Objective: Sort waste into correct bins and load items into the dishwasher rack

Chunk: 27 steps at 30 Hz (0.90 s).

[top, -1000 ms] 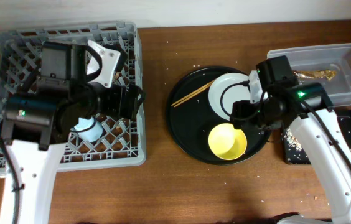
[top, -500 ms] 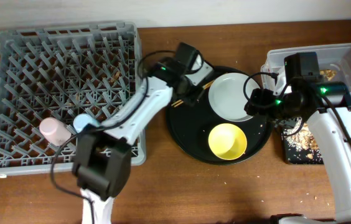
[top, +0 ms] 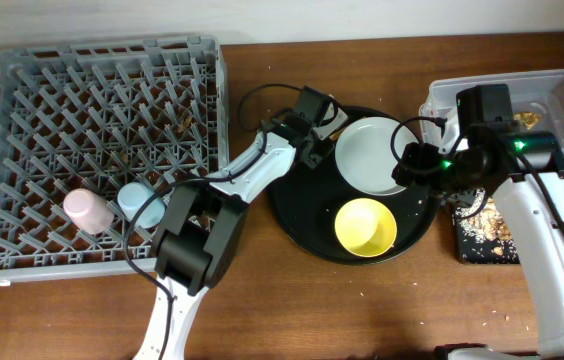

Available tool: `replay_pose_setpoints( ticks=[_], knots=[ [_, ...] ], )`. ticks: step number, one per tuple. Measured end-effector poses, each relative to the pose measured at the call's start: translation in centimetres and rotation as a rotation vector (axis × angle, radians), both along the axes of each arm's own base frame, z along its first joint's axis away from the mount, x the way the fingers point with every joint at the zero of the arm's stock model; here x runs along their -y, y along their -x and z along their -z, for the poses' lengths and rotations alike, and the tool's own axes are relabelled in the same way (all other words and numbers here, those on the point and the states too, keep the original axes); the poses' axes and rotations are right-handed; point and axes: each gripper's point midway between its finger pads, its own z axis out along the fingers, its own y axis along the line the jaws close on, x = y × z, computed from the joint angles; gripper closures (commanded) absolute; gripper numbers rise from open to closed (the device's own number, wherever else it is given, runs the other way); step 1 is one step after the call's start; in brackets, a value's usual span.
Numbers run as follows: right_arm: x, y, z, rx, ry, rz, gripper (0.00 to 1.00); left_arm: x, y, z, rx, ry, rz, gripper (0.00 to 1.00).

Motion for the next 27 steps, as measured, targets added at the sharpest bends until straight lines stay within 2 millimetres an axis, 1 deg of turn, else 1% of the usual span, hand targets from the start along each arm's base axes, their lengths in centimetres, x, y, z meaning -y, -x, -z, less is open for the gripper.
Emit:
replay_pose_setpoints(
  ticks=[1, 2, 5, 9, 11, 13, 14, 15, 16, 18, 19, 20, 21, 23, 27],
  knots=[
    [0.0, 0.0, 0.0, 0.000, 0.000, 0.000, 0.20, -0.2, -0.1, 0.5, 0.002, -0.010, -0.007, 0.56],
    [0.0, 0.0, 0.0, 0.000, 0.000, 0.000, 0.20, -0.2, -0.2, 0.4, 0.008, -0.012, -0.009, 0.59],
    [0.0, 0.0, 0.0, 0.000, 0.000, 0.000, 0.20, -0.2, -0.6, 0.2, 0.024, -0.013, -0.016, 0.60],
    [0.0, 0.0, 0.0, 0.000, 0.000, 0.000, 0.20, -0.5, -0.2, 0.5, 0.009, -0.033, -0.021, 0.59],
    [0.0, 0.0, 0.0, 0.000, 0.000, 0.000, 0.19, -0.5, 0.0, -0.4, 0.010, -0.033, -0.022, 0.59],
    [0.0, 0.0, 0.0, 0.000, 0.000, 0.000, 0.19, -0.3, -0.1, -2.3, 0.040, -0.012, -0.021, 0.59],
    [0.0, 0.0, 0.0, 0.000, 0.000, 0.000, 0.19, -0.3, -0.2, -2.9, 0.049, -0.006, -0.021, 0.59],
    [0.0, 0.0, 0.0, 0.000, 0.000, 0.000, 0.20, -0.2, -0.4, -3.5, 0.062, 0.002, -0.023, 0.59],
    [0.0, 0.0, 0.0, 0.000, 0.000, 0.000, 0.19, -0.2, -0.5, -3.5, 0.064, 0.004, -0.023, 0.59],
    [0.0, 0.0, 0.0, 0.000, 0.000, 0.000, 0.19, -0.5, -0.7, -3.0, 0.060, 0.001, -0.029, 0.60],
    [0.0, 0.0, 0.0, 0.000, 0.000, 0.000, 0.19, -0.7, -0.9, -2.3, 0.055, -0.002, -0.034, 0.64],
    [0.0, 0.0, 0.0, 0.000, 0.000, 0.000, 0.19, -0.8, -1.0, -1.7, 0.047, -0.007, -0.036, 0.64],
    [0.0, 0.0, 0.0, 0.000, 0.000, 0.000, 0.20, -1.0, -0.9, -0.3, 0.028, -0.020, -0.040, 0.64],
    [0.0, 0.0, 0.0, 0.000, 0.000, 0.000, 0.19, -1.1, -0.9, 0.6, 0.017, -0.027, -0.040, 0.64],
    [0.0, 0.0, 0.0, 0.000, 0.000, 0.000, 0.20, -1.2, -0.9, 0.6, 0.018, -0.030, -0.042, 0.65]
  ],
)
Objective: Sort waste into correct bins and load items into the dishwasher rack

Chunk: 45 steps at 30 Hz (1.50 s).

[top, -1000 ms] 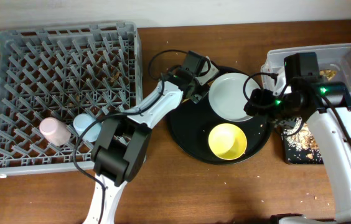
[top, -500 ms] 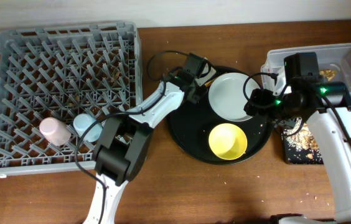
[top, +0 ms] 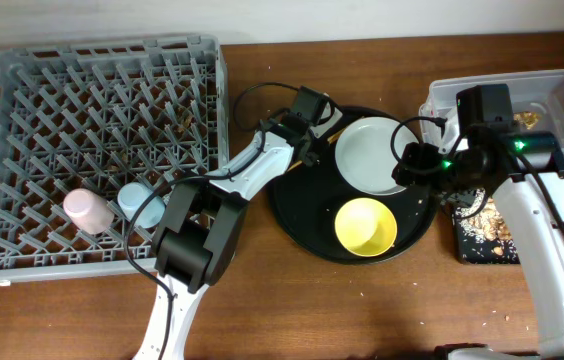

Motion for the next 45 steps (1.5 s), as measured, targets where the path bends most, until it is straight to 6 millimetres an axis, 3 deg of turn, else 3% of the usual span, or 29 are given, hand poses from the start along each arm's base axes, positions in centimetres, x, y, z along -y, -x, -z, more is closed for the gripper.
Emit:
replay_pose_setpoints(
  ticks=[6, 11, 25, 33, 37, 45],
  knots=[
    [0.0, 0.0, 0.0, 0.000, 0.000, 0.000, 0.19, -0.5, 0.8, -0.1, -0.038, -0.023, 0.001, 0.59],
    [0.0, 0.0, 0.0, 0.000, 0.000, 0.000, 0.20, -0.2, 1.3, -2.6, -0.028, 0.001, 0.013, 0.59],
    [0.0, 0.0, 0.0, 0.000, 0.000, 0.000, 0.19, -0.1, 2.9, 0.2, -0.120, -0.013, 0.037, 0.59],
    [0.0, 0.0, 0.0, 0.000, 0.000, 0.000, 0.20, -0.5, 3.5, 0.0, -0.157, -0.035, 0.034, 0.54],
    [0.0, 0.0, 0.0, 0.000, 0.000, 0.000, 0.19, 0.0, 2.6, -1.2, -0.125, -0.016, 0.035, 0.54],
    [0.0, 0.0, 0.0, 0.000, 0.000, 0.000, 0.20, 0.0, 1.6, -1.1, -0.081, -0.024, 0.018, 0.55]
  ],
)
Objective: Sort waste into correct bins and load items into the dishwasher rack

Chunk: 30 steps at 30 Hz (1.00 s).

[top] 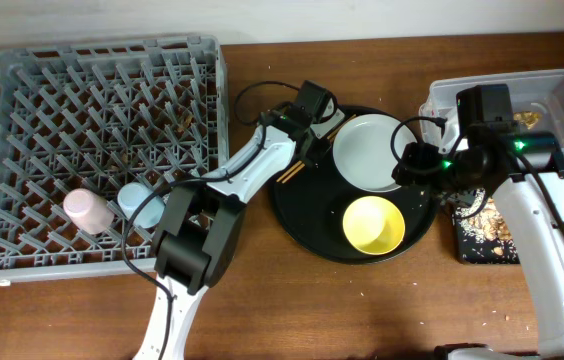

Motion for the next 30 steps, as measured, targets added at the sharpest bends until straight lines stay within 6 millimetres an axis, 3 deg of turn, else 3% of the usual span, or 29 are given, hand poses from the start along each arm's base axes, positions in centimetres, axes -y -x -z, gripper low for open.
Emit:
replay_pose_setpoints(
  ticks=[6, 8, 12, 14, 19, 21, 23, 24, 25, 27, 28, 30],
  knots=[
    [0.0, 0.0, 0.0, 0.000, 0.000, 0.000, 0.19, -0.1, 0.0, 0.7, -0.008, -0.009, -0.002, 0.56],
    [0.0, 0.0, 0.0, -0.001, 0.000, 0.000, 0.19, -0.1, 0.0, 0.8, -0.009, -0.010, -0.002, 0.78],
    [0.0, 0.0, 0.0, 0.000, 0.000, 0.000, 0.20, -0.6, 1.2, 1.4, -0.059, -0.037, 0.002, 0.85],
    [0.0, 0.0, 0.0, 0.000, 0.000, 0.000, 0.19, -0.8, 1.6, 1.5, -0.078, -0.048, 0.003, 1.00],
    [0.0, 0.0, 0.0, 0.000, 0.000, 0.000, 0.20, -0.7, 2.6, 1.4, -0.136, -0.036, -0.009, 1.00],
    [0.0, 0.0, 0.0, 0.000, 0.000, 0.000, 0.20, -1.0, 3.2, 0.6, -0.166, -0.041, -0.027, 1.00],
    [0.0, 0.0, 0.0, 0.000, 0.000, 0.000, 0.19, -1.4, 3.1, -2.3, -0.161, -0.021, -0.059, 1.00],
    [0.0, 0.0, 0.0, 0.000, 0.000, 0.000, 0.20, -2.0, 3.0, -4.8, -0.144, 0.001, -0.088, 1.00],
    [0.0, 0.0, 0.0, 0.000, -0.001, 0.000, 0.19, -3.2, 3.0, -7.3, -0.132, 0.016, -0.138, 1.00],
    [0.0, 0.0, 0.0, 0.000, -0.002, -0.001, 0.20, -7.8, 2.5, -12.1, -0.101, 0.040, -0.317, 1.00],
    [0.0, 0.0, 0.0, 0.000, -0.002, -0.001, 0.19, -10.8, 2.2, -13.4, -0.100, 0.041, -0.444, 1.00],
    [0.0, 0.0, 0.0, 0.000, -0.002, -0.001, 0.19, -17.0, 1.0, -13.4, -0.107, 0.044, -0.684, 0.99]
  ],
)
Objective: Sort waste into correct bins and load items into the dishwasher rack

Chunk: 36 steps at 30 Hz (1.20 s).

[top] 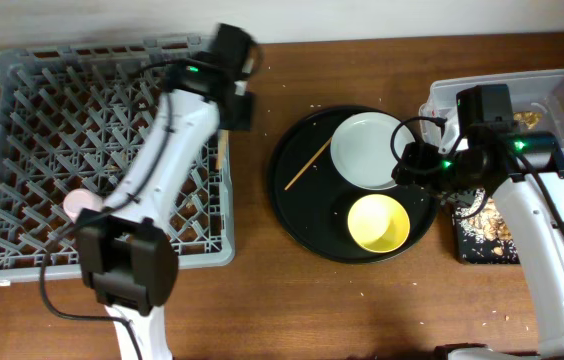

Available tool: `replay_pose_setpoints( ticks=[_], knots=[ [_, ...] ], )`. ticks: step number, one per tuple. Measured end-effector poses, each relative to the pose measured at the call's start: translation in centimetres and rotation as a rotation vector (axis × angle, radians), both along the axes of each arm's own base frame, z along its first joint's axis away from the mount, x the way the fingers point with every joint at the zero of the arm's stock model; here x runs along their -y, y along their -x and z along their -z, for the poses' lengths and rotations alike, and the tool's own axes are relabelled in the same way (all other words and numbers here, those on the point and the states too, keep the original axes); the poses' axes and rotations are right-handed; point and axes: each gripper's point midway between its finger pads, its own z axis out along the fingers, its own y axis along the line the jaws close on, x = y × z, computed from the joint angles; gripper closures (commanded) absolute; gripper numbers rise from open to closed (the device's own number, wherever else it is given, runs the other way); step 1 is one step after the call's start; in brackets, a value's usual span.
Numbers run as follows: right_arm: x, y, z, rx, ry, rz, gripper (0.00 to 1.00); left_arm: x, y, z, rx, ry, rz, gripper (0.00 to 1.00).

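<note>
The grey dishwasher rack [22,120] fills the left of the table. My left gripper [237,108] hovers at its right rim, shut on a wooden chopstick [219,150] that hangs down along the rack's edge. A second chopstick [307,165] lies on the black round tray [292,215]. The tray also holds a white plate [362,150] and a yellow bowl [379,222]. My right gripper [404,165] sits at the plate's right rim and looks shut on it.
A pink cup [80,205] stands in the rack's front left. A clear bin [562,95] with food scraps is at the far right. A dark square tray [487,238] with crumbs lies in front of it. My left arm spans the rack.
My left gripper was over the tray's upper left by the chopsticks; it now holds one chopstick at the rack's right rim. One chopstick stays on the tray. The right arm is still.
My left gripper stood at the tray's back left over the chopsticks through all three earlier moments, shifting only slightly. The yellow bowl slid a little to the right by the last of them. Now one chopstick is off the tray, at the rack. The right gripper stayed at the plate's rim.
</note>
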Motion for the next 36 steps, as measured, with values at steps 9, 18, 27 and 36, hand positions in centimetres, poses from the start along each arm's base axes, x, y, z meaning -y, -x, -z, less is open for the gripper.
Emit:
replay_pose_setpoints(
  ticks=[9, 18, 27, 36],
  knots=[
    [0.0, -0.1, -0.1, 0.006, 0.000, 0.000, 0.19, -2.3, -1.4, 4.8, -0.097, 0.092, 0.004, 0.65],
    [0.0, -0.1, -0.1, 0.006, 0.000, 0.000, 0.19, -1.8, -1.7, 1.7, -0.055, 0.146, -0.106, 0.62],
    [0.0, -0.1, 0.0, 0.006, 0.000, 0.000, 0.19, -4.0, -1.9, 1.7, -0.022, 0.014, -0.170, 0.82],
    [0.0, 0.0, 0.0, 0.002, 0.000, 0.000, 0.19, -5.0, -0.9, 8.5, -0.167, -0.073, -0.183, 0.93]
  ],
)
